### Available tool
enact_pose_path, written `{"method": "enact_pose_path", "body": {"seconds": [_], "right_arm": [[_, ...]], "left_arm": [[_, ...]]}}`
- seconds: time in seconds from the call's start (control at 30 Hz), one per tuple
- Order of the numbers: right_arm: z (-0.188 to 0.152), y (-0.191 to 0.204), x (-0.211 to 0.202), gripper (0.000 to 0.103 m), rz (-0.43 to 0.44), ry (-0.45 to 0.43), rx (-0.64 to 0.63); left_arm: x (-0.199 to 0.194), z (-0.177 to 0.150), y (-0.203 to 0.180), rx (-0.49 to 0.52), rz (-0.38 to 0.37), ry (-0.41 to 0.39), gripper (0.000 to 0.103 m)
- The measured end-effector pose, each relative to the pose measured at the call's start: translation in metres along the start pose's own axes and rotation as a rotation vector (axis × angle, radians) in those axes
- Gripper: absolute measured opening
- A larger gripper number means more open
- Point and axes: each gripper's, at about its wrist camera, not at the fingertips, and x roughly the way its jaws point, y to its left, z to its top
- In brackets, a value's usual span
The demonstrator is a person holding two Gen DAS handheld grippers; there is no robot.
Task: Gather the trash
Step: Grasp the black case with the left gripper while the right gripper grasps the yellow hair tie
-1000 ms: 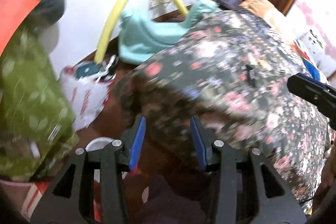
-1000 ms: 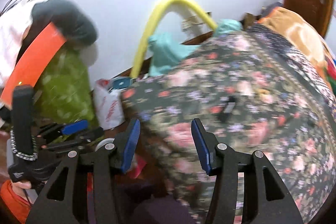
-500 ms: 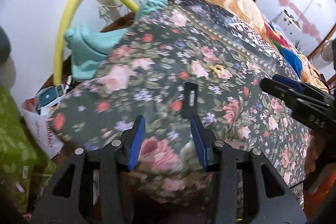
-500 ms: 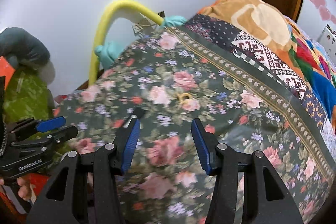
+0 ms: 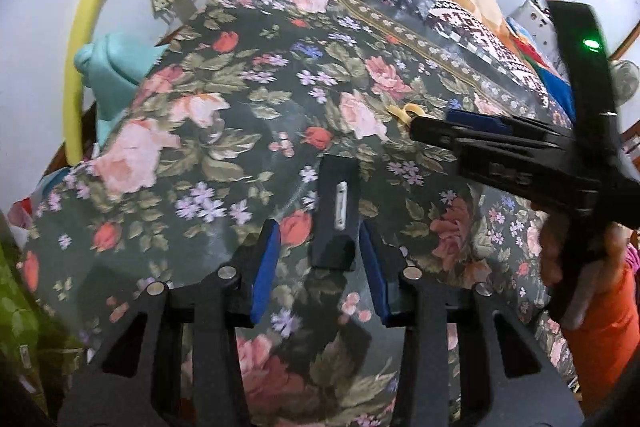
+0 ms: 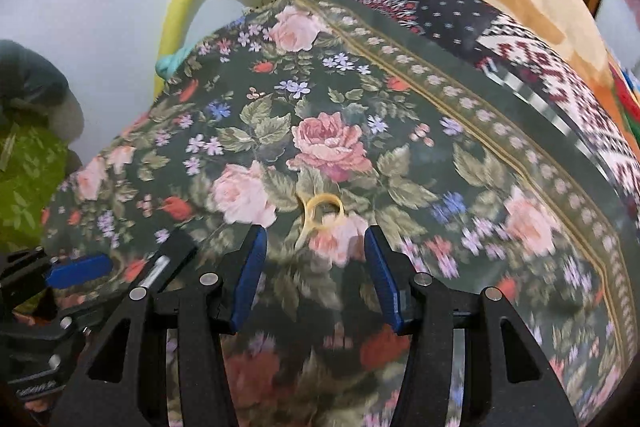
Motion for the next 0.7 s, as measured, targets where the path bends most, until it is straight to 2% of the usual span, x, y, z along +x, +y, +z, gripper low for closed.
{"method": "enact_pose_path", "body": {"seconds": [0.13,0.2,0.27,0.33,0.47,0.7], "right_arm": [[0.002,0.0,0.011,0.044,-0.054,-0.045,-0.005],[0.001,0.002,0.013,0.021,-0.061,-0.062,-0.015],[0.001,0.002,0.014,0.021,-0.047,-0.061,-0.017],[-0.001,0.002,0.012,0.021,-0.034,-0.071,-0.011],[-0.006,0.0,0.002,0.021,-0.016,-0.082,0.019],[-0.013,0.011,-0.033,0.021,0.001,-0.122,0.031]], "left_arm": [[0.012,0.001,-0.012,0.078,0.018,0.006,0.04],[0.017,0.0,-0.015,0.097,0.041,0.0,0.04],[0.02,0.002,-0.016,0.093,0.05,-0.014,0.036],[0.022,0.005,-0.013,0.07,0.042,-0.015,0.025],[0.02,0.005,-0.014,0.064,0.02,-0.018,0.024],[-0.001,-0.004,-0.017,0.055,0.031,-0.026,0.024]]}}
